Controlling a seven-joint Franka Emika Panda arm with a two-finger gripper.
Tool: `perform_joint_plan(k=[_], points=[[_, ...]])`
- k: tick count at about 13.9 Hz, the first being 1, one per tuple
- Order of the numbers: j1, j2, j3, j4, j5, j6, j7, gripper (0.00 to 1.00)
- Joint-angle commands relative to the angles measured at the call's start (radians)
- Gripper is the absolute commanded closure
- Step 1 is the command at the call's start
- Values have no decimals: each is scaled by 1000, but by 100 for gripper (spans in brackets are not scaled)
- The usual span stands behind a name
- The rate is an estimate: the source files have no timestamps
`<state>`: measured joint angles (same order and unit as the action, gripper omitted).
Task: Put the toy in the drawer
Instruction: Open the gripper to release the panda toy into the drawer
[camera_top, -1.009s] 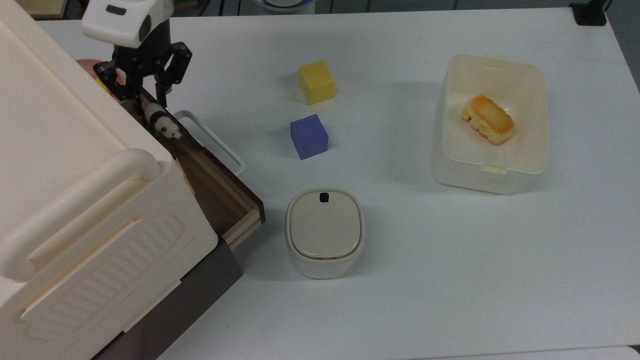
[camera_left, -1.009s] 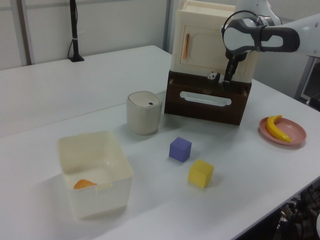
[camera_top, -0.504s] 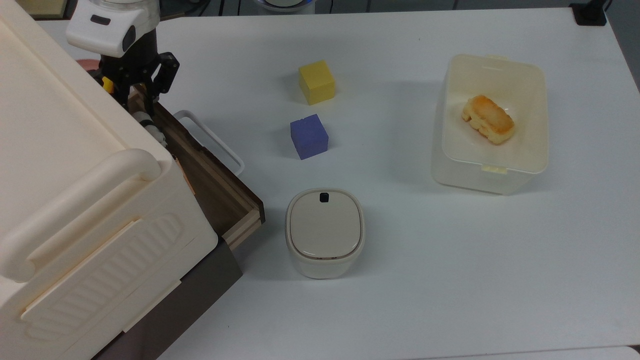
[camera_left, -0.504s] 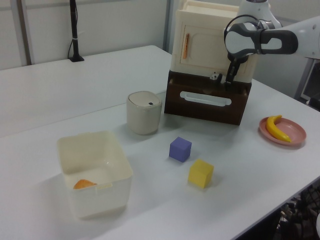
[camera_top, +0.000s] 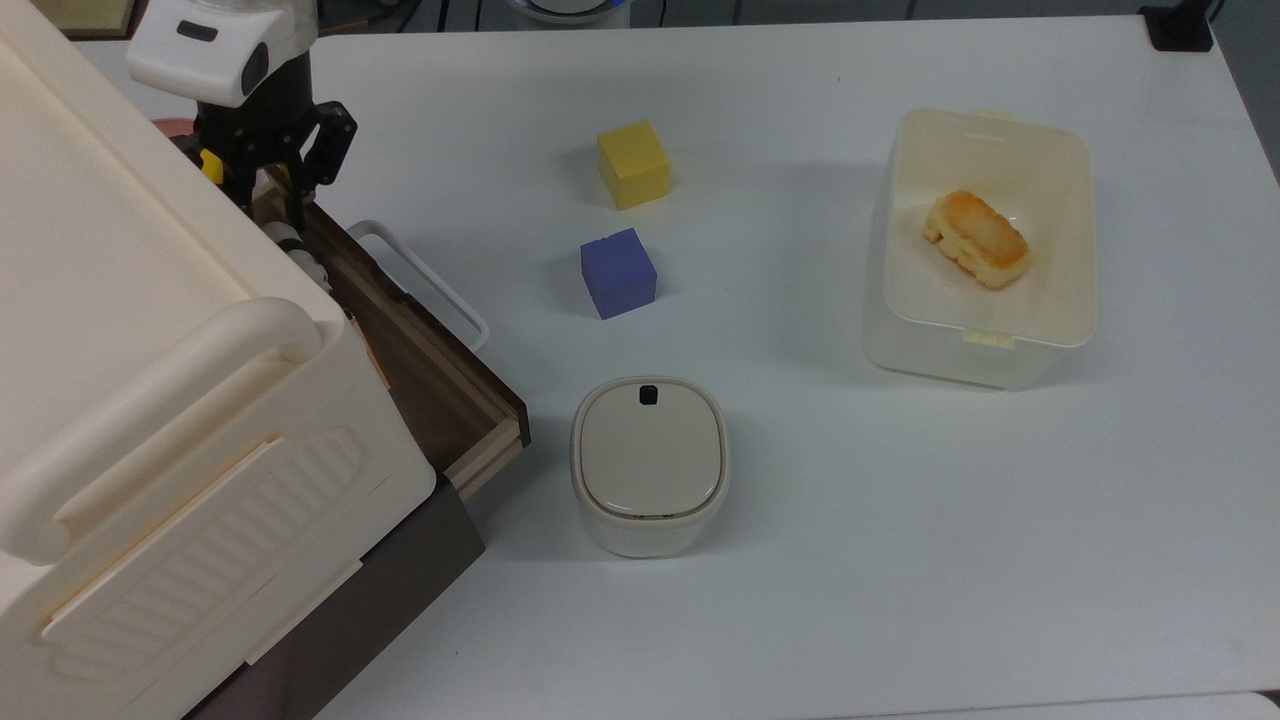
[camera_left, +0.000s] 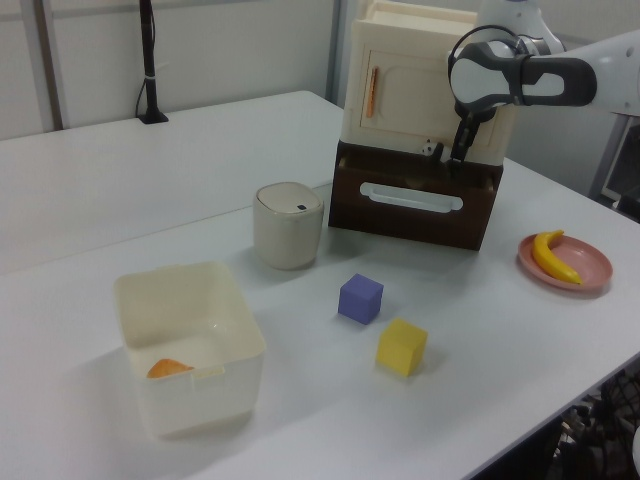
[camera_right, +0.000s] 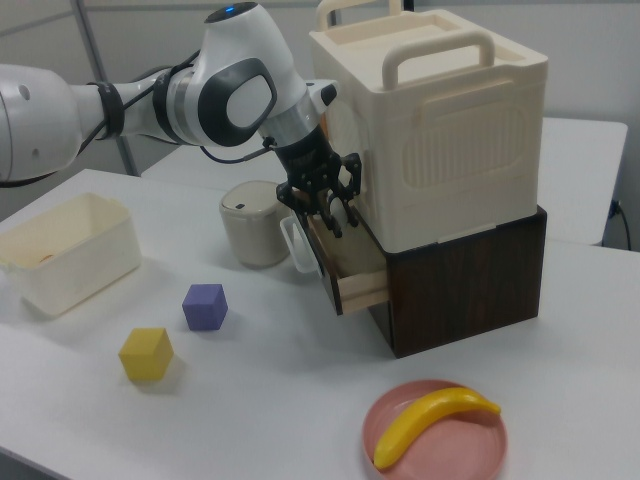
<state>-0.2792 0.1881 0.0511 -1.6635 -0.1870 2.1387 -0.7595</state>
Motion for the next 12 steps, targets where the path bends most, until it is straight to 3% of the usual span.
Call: perform_joint_plan(k=[1,2,3,11,12], points=[[14,-13,-7,-2,-25,10,5,62],[14,-12,-7,-4,-25,10,5,46],[14,-12,-7,-4,-25,10,5,42],[23,-16,-7,-13,-26,-3,11,41],[31,-22,-5,-15,-26,-12,32,33]])
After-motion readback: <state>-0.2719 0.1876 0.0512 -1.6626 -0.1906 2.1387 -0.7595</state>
